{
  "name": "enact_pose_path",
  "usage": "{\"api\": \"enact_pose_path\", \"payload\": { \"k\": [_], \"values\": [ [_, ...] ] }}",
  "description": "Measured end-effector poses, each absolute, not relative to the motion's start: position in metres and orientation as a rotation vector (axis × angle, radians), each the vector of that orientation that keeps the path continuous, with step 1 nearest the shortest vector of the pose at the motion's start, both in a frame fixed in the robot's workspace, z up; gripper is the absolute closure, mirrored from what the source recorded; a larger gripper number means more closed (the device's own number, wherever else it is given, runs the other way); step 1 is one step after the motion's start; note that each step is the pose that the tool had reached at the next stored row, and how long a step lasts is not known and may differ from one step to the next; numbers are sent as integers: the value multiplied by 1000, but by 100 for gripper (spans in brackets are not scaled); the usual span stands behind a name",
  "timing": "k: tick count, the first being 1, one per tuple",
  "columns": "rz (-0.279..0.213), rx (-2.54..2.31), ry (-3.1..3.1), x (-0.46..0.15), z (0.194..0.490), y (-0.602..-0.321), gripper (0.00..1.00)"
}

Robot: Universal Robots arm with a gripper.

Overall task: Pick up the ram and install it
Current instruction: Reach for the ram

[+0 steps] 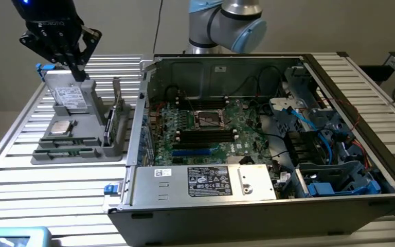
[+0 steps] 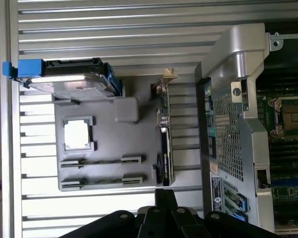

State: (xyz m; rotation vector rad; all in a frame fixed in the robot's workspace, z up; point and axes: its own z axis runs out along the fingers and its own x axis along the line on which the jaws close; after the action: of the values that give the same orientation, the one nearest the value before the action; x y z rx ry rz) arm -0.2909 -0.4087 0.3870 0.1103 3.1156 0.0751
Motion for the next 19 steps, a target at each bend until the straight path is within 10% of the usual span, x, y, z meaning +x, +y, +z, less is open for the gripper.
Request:
{"api": "enact_pose_path", "payload": {
  "k": [19],
  "values": [
    [75, 110, 3118, -328, 354, -425, 89]
  ]
}}
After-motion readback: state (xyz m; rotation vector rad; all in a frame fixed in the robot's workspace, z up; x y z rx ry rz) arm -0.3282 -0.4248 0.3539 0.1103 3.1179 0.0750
